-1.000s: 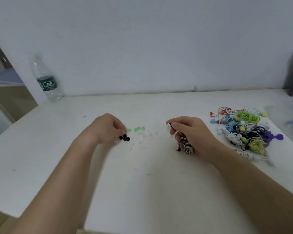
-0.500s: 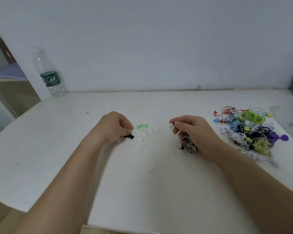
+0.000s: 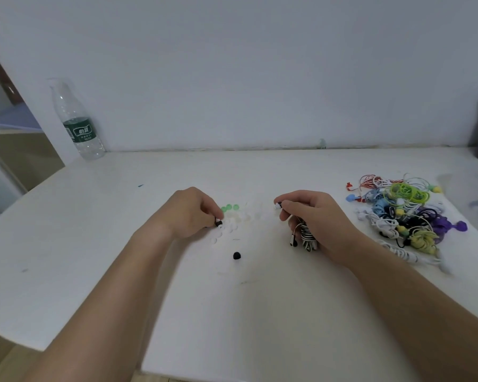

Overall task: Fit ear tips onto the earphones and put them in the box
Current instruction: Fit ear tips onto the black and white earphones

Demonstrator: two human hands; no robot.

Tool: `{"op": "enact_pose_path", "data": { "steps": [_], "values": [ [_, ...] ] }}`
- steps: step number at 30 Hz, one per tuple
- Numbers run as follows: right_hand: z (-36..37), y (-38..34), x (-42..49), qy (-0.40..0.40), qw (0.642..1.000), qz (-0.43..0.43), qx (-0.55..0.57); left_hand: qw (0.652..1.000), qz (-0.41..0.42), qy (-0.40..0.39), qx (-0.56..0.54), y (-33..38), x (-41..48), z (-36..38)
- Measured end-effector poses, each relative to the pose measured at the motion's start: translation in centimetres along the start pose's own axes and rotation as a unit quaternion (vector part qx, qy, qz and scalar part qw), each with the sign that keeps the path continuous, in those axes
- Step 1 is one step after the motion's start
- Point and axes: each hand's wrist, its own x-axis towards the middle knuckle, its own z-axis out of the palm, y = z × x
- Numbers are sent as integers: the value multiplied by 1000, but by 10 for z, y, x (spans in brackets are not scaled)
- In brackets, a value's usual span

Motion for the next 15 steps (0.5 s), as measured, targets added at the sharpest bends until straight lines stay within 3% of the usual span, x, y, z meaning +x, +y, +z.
{"op": "enact_pose_path", "data": {
  "steps": [10, 15],
  "values": [
    [-1, 1, 0, -1, 1000, 0, 2, 1000, 12, 26, 10, 0, 0, 2],
    [-1, 1, 0, -1, 1000, 2, 5, 998, 9, 10, -58, -5, 1, 0]
  ]
}}
